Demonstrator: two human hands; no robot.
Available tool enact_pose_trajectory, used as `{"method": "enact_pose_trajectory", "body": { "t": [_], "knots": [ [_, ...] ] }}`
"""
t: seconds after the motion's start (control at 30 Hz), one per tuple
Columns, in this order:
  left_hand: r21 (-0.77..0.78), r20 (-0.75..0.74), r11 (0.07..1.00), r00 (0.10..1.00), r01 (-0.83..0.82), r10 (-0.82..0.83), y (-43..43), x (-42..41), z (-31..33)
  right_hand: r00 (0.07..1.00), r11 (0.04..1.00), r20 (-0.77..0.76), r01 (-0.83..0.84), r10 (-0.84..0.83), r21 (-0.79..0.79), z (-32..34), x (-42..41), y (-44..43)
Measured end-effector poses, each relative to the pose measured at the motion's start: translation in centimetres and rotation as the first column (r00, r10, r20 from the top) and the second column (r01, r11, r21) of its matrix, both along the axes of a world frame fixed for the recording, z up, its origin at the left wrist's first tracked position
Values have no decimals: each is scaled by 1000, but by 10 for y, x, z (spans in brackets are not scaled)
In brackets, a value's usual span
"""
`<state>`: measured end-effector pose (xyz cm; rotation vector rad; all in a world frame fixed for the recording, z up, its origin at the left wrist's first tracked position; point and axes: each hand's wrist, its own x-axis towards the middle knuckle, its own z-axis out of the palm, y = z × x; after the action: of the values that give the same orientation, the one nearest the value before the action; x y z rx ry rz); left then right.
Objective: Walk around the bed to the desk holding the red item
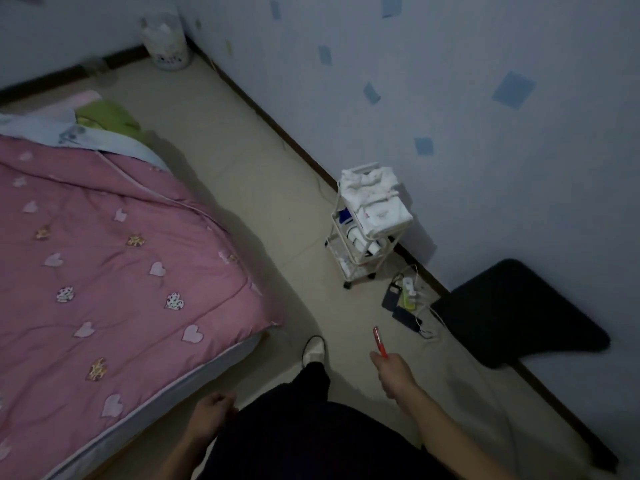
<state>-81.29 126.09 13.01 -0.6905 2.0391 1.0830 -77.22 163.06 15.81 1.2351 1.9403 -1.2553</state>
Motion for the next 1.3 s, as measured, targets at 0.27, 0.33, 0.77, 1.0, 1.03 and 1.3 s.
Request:
{"method": "enact_pose_trajectory", "body": {
  "t": [0.27, 0.33, 0.77, 1.0, 1.03, 1.3],
  "knots": [
    [95, -9, 995, 1000, -15, 16, 65, -168, 24, 991, 998, 131, -27, 18, 62, -3, -84, 69],
    [120, -42, 992, 998, -32, 37, 81, -210, 32, 985, 998, 168, -36, 26, 55, -2, -99, 81],
    [89, -78, 990, 990, -106, 113, 158, -398, 21, 966, 975, 148, -218, 211, 33, -15, -325, 158],
    [43, -71, 954, 951, -297, 299, 155, -469, 28, 875, 881, 136, -472, 464, 28, -3, -518, 171],
    [35, -68, 945, 943, -325, 326, 152, -478, 28, 868, 875, 127, -485, 479, 12, 1, -544, 168],
    [-66, -1, 925, 927, -375, 375, 134, -543, 6, 862, 862, 22, -507, 506, 29, 0, -720, 135]
  ]
}}
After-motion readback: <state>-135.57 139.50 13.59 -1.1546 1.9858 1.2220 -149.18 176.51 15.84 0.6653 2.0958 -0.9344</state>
